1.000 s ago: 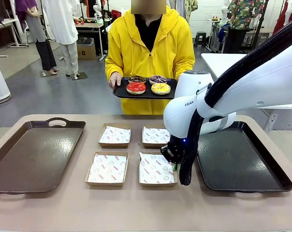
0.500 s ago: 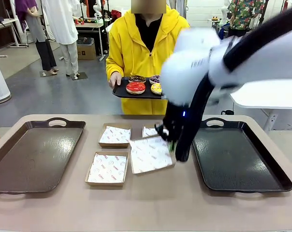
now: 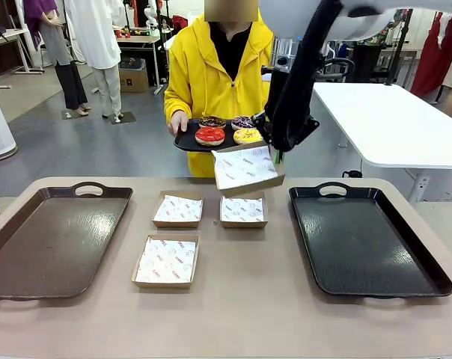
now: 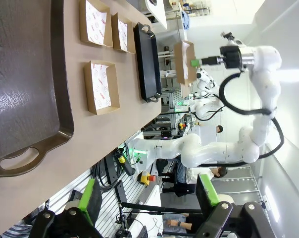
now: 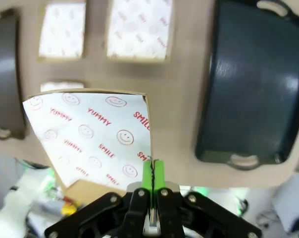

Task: Individually package the donuts and arrange them on the tray.
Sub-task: Pick up one Paper togo box, then place the picked Paper togo box on the Handle tray while simultaneously picking up another Paper togo box from the table with the other hand.

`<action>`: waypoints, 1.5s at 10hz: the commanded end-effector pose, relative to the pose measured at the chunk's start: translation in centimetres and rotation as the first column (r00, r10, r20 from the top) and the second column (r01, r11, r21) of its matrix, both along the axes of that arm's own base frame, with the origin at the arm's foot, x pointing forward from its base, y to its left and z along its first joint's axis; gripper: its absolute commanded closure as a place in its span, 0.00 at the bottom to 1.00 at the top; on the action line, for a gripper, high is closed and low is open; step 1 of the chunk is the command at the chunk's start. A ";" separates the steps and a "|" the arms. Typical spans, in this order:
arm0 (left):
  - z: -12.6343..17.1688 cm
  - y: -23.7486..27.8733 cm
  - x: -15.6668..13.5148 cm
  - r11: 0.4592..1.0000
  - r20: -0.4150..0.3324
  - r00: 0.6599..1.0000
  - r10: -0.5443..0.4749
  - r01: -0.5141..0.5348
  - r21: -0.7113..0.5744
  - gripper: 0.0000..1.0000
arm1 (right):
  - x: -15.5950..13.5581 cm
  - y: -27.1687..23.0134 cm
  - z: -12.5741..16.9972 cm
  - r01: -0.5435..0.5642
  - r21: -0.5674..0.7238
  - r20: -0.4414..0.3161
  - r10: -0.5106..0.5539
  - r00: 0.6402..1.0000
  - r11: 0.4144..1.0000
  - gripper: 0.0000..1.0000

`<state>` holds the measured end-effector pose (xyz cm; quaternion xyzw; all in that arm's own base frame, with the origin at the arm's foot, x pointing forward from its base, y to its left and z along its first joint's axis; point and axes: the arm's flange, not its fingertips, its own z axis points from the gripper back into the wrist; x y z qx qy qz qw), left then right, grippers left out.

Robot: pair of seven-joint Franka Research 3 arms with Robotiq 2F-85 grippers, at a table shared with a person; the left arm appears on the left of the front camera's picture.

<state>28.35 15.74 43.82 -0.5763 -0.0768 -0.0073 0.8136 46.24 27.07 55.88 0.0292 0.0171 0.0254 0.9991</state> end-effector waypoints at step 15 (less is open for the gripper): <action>0.0 0.1 -0.2 1.000 0.006 1.000 0.005 -0.005 -0.013 0.00 | 11.5 -1.5 -2.7 0.076 0.012 0.002 -0.076 0.997 0.997 1.00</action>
